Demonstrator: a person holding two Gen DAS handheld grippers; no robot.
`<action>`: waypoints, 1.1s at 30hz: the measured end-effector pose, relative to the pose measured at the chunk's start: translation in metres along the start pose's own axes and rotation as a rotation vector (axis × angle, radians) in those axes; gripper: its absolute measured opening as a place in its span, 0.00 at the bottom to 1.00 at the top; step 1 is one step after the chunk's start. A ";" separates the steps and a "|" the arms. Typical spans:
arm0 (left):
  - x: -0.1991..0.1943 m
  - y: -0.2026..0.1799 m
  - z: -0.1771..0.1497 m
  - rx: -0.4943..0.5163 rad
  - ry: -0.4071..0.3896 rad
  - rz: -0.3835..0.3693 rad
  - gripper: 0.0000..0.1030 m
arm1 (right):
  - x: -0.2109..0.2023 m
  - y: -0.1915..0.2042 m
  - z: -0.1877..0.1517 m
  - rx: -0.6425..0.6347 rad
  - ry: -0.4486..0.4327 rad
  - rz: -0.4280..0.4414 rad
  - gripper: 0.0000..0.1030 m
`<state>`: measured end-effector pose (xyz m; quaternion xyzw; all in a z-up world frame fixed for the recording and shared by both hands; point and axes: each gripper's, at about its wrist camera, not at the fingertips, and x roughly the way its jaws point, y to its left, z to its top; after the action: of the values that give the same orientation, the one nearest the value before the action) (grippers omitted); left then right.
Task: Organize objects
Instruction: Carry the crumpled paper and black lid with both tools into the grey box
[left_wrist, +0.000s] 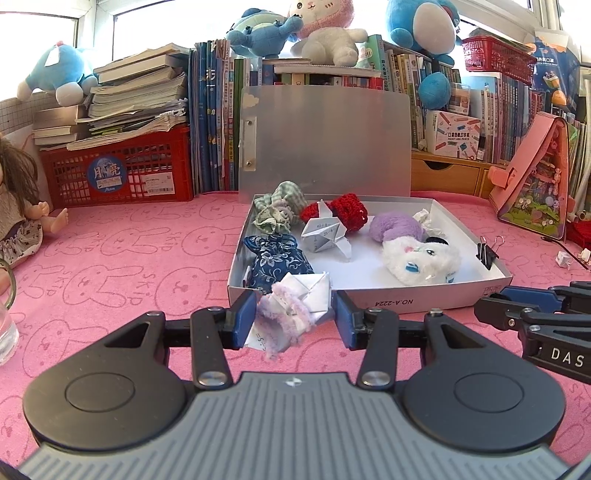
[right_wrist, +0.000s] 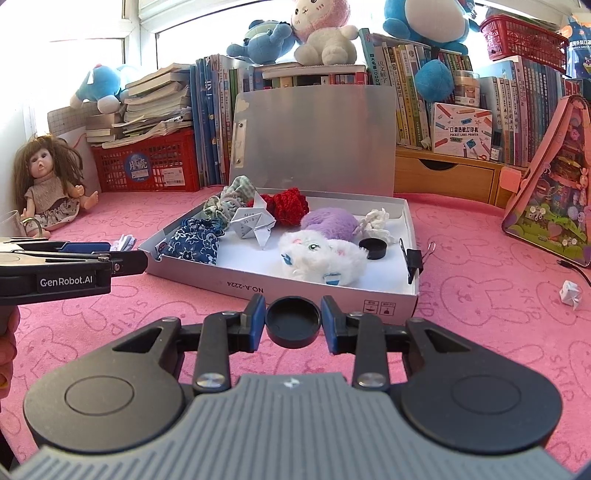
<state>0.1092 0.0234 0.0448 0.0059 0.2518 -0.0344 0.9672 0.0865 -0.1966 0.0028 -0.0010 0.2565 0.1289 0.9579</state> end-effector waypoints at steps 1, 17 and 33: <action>0.002 -0.001 0.002 -0.002 0.001 -0.006 0.51 | 0.001 -0.001 0.001 0.008 0.000 0.004 0.36; 0.070 -0.001 0.038 -0.126 0.042 -0.109 0.51 | 0.085 -0.043 0.053 0.371 0.068 0.231 0.36; 0.142 -0.025 0.044 -0.043 0.101 -0.095 0.51 | 0.160 -0.043 0.080 0.331 0.151 0.136 0.37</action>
<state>0.2527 -0.0122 0.0140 -0.0252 0.3008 -0.0744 0.9504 0.2698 -0.1934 -0.0090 0.1640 0.3449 0.1489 0.9121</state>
